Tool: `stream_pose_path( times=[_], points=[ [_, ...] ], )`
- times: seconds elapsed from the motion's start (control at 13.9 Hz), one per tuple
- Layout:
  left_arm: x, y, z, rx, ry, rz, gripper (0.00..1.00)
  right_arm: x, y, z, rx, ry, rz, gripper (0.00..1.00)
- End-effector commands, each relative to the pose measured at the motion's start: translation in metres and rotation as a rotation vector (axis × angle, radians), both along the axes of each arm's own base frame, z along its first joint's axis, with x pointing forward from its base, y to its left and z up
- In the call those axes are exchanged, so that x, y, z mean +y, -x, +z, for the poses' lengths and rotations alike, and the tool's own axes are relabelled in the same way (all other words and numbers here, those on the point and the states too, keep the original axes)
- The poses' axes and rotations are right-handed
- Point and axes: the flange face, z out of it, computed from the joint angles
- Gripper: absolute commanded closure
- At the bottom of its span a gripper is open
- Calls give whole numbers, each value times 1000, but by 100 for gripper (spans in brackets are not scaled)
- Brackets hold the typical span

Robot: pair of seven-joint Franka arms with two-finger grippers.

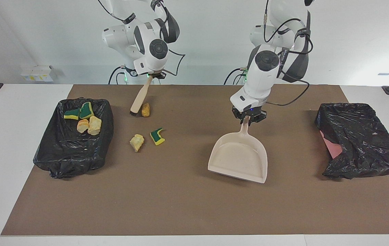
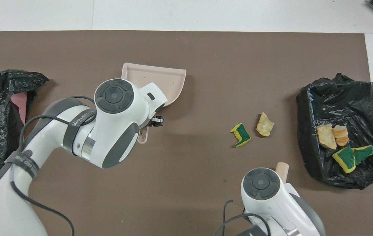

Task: Sweep and dump trash in bin
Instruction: 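Grasp the brush with the right gripper while the left gripper moves the dustpan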

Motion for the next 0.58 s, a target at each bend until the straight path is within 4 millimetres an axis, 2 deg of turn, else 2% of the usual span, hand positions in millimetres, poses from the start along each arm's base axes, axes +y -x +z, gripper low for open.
stream_pose_path(
  times=[0.0, 0.07, 0.29, 0.36, 0.5],
  points=[
    [30, 12, 14, 36, -28, -106, 100, -5, 5, 1, -40, -73, 18, 100],
    [31, 13, 13, 46, -25, -172, 100, -2, 0, 0, -67, -94, 33, 100],
    [52, 20, 5, 75, -10, -388, 100, 4, -14, -3, -128, -156, 77, 100],
    [67, 19, 1, 87, -1, -461, 100, 6, -21, -6, -152, -178, 89, 100],
    [83, 15, -1, 100, 17, -597, 100, 0, -43, -8, -193, -221, 107, 100]
  ],
)
